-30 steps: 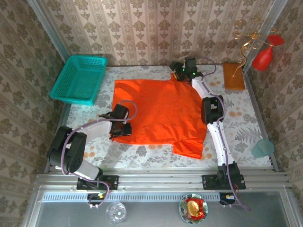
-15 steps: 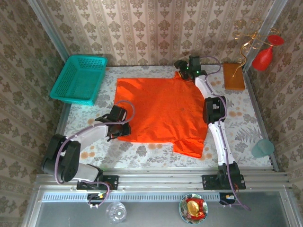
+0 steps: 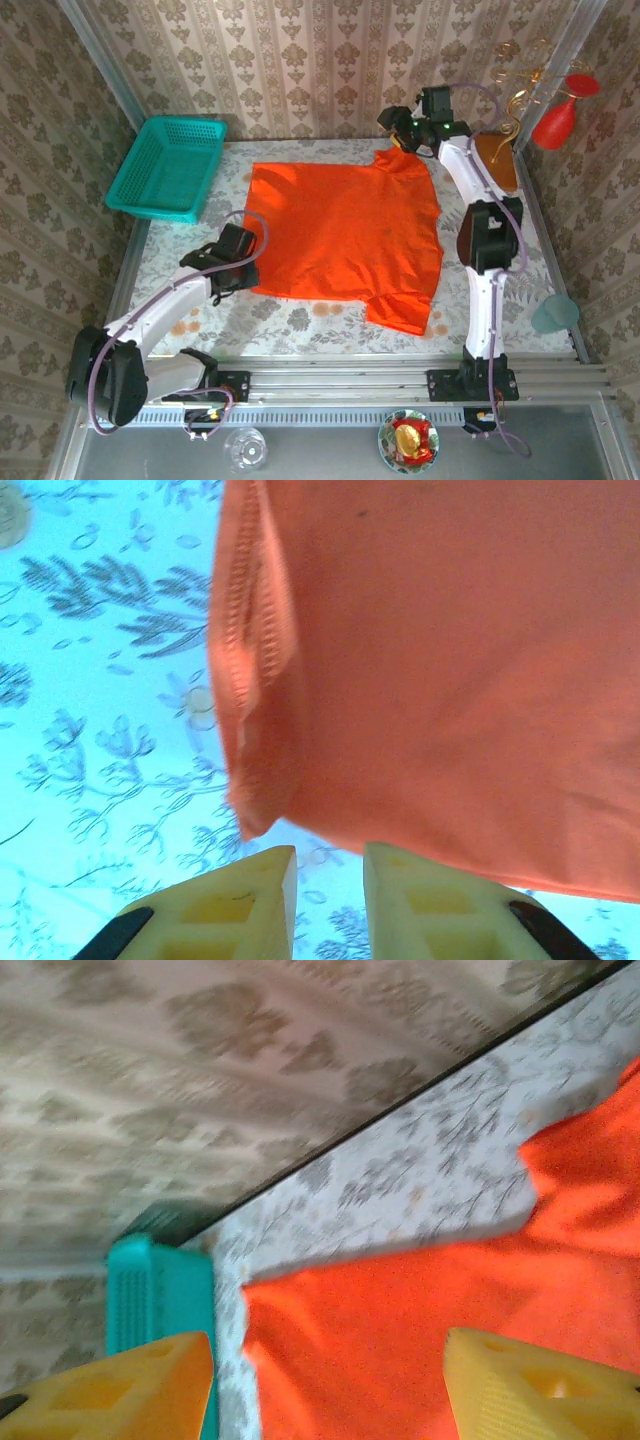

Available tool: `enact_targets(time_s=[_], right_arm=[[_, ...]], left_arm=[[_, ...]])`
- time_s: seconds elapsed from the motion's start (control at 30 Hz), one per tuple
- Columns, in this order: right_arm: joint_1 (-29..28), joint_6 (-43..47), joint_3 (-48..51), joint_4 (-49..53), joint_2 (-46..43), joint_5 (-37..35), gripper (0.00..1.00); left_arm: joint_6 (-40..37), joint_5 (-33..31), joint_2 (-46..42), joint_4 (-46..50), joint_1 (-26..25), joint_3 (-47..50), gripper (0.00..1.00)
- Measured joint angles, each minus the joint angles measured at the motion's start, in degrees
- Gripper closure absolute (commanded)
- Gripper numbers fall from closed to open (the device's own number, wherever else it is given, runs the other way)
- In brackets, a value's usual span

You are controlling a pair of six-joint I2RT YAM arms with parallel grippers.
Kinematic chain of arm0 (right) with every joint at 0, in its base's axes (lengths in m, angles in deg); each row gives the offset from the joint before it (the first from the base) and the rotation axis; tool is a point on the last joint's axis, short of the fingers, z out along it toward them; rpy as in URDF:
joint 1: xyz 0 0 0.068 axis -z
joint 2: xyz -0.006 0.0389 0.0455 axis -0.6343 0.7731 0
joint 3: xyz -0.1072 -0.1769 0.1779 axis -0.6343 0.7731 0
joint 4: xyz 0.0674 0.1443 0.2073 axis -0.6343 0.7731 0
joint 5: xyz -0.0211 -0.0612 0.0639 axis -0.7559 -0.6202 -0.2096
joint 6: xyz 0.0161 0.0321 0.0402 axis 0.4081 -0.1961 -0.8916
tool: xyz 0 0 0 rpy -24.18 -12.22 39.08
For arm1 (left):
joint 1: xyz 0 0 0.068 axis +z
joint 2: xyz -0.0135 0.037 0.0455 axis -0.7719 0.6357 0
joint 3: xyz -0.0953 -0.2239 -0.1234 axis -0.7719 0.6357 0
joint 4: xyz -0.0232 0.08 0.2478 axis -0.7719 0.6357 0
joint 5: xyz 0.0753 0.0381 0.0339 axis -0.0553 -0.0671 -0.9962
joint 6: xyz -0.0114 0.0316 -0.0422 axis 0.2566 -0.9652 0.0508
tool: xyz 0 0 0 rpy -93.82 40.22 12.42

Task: Fold the inside-out t-shirt

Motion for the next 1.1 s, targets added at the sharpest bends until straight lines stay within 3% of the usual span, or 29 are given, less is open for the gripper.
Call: enact_targets(time_s=[0.2,0.5,0.73,0.9,1.1], right_arm=[[-3.9,3.1,25.5,-1.0,-19.3,0.7,0.37],[-13.2,4.9,57.7,0.5,-38.2,-2.3,0.37],[-21.2,2.1,74.1,1.8,-51.4,-6.2,0.37],[-21.6,-0.7,82.6,4.1,-60.3,-11.0,0.37],[-21.6,-2.4,85.4,6.1,-62.9,-15.5,0.37]], left_arm=[[0.2,-3.5,-0.2,2.9,0.0,3.1,0.74],[-0.4,-5.0,2.7,0.8,0.4,4.6,0.74],[-2.2,-4.3,8.7,-2.6,3.3,4.0,0.75],[-3.6,-3.8,13.2,-4.0,3.9,1.6,0.79],[-4.5,-3.2,14.2,-5.3,4.2,-0.3,0.78]])
